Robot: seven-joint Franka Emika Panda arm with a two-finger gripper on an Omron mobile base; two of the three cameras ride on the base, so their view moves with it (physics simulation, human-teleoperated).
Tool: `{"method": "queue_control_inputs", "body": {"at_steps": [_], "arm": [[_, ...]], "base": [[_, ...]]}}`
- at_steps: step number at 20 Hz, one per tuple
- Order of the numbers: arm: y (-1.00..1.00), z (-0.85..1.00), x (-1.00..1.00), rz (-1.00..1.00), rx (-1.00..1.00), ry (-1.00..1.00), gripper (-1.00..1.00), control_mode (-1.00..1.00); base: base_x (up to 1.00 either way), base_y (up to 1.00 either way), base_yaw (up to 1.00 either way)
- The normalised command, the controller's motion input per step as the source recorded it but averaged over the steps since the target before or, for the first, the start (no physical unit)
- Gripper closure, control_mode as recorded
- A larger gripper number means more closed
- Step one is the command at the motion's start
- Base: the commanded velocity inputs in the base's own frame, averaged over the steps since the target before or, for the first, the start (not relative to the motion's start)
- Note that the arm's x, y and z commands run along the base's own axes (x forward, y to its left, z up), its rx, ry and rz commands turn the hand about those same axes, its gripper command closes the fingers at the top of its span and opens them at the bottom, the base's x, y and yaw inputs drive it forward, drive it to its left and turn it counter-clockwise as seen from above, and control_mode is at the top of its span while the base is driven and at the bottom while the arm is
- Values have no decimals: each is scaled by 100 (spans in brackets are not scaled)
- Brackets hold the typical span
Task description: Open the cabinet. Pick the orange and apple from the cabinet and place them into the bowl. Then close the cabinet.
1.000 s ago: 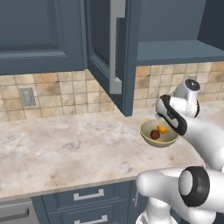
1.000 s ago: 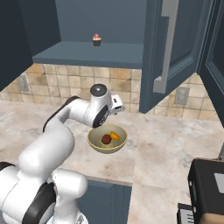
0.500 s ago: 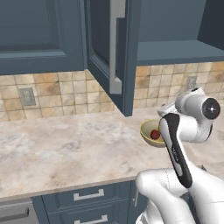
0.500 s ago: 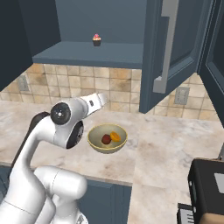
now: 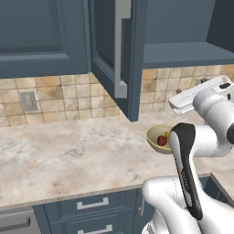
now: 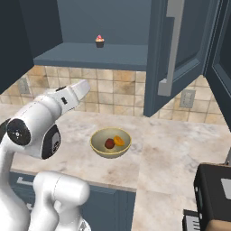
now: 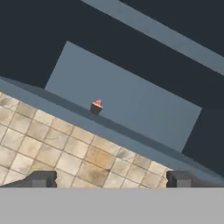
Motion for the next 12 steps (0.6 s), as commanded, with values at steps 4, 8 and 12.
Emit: {"method": "queue_control_inputs", "body": {"at_steps": [4, 8, 12], "arm": [[16, 96, -87, 0, 3, -17, -100, -100], [30, 85, -96, 1, 2, -8, -100, -100], [65, 18, -76, 6, 1, 4, -100, -100]], "base": [[0, 0, 0], [0, 0, 0], [0, 0, 0]]}}
